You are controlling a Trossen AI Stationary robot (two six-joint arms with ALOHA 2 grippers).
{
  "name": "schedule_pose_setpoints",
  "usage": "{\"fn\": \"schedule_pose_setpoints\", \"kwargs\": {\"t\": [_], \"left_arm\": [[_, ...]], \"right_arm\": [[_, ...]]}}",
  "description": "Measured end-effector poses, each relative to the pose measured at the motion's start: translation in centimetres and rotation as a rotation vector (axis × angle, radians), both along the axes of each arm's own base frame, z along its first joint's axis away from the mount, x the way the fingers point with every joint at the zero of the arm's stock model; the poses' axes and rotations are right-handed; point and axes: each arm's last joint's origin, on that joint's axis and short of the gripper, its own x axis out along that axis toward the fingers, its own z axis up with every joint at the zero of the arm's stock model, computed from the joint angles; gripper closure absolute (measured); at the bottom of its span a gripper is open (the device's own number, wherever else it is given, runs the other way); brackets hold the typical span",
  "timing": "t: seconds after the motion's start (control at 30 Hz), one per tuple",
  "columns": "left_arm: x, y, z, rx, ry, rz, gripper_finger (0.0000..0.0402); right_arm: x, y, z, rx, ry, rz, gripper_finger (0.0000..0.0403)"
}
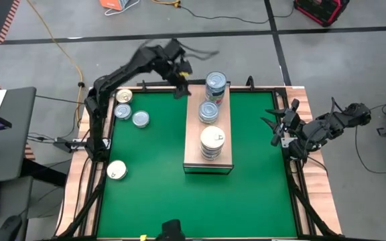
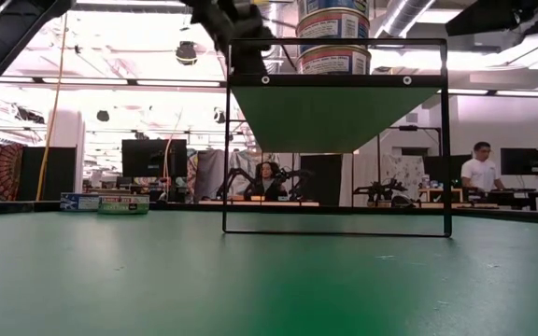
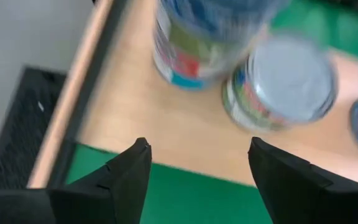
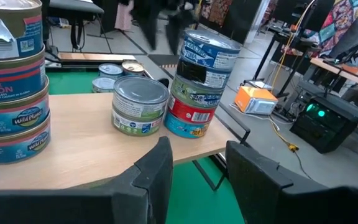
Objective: Stack canned seafood by type on shelf
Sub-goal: Stack the green tuna can on top of the green tuna can on the shelf
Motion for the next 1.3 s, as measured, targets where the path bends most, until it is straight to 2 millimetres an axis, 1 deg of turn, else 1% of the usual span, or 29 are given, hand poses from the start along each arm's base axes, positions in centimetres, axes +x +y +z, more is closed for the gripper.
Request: {"fn": "schedule_pose_setpoints", "kwargs": {"t": [0.1,0.3,0.43,0.57,0.7,0.77,0.83,0.93,1.07,1.17,1.3], "left_arm": [[0.3,-0.2,-2.0,-0.008,0.071,-0.002,0.0153],[0.2,-0.1,-4.6,-0.033,0.173,0.032,0.016],[0.1,-0.2,-5.6,-0.055,0.201,0.033,0.0162],[-0.8,-0.8,-5.9,-0.017,0.197,0.043,0.0162],[-2.8,-2.2,-5.8,0.041,0.16,0.076,0.0162],[-4.3,-3.1,-6.0,0.085,0.167,0.121,0.0162],[-5.9,-4.2,-6.7,0.113,0.194,0.189,0.0162],[-8.1,-5.7,-8.7,0.123,0.253,0.286,0.0162],[-10.5,-7.6,-11.6,0.156,0.389,0.391,0.0162],[-11.7,-8.9,-13.7,0.193,0.495,0.431,0.0162],[-12.5,-10.3,-16.0,0.239,0.615,0.44,0.0162]], "right_arm": [[-0.1,0.0,-0.4,0.012,0.019,-0.004,0.0223],[-0.4,-0.2,-0.9,0.025,0.054,-0.018,0.0223],[-0.4,-0.2,-0.9,0.026,0.051,-0.018,0.0223],[-0.4,-0.2,-0.9,0.025,0.05,-0.018,0.0223],[-0.4,-0.2,-0.9,0.022,0.05,-0.017,0.0223],[-0.3,-0.1,-0.8,0.02,0.046,-0.015,0.0223],[-0.3,-0.1,-0.7,0.01,0.045,-0.01,0.0223],[-0.1,0.0,-0.3,-0.003,0.026,0.0,0.0223],[0.0,0.0,0.0,-0.011,0.006,0.007,0.0223],[0.0,0.0,0.1,-0.012,0.004,0.007,0.0223],[0.0,0.0,0.1,-0.012,0.004,0.007,0.0223]]}}
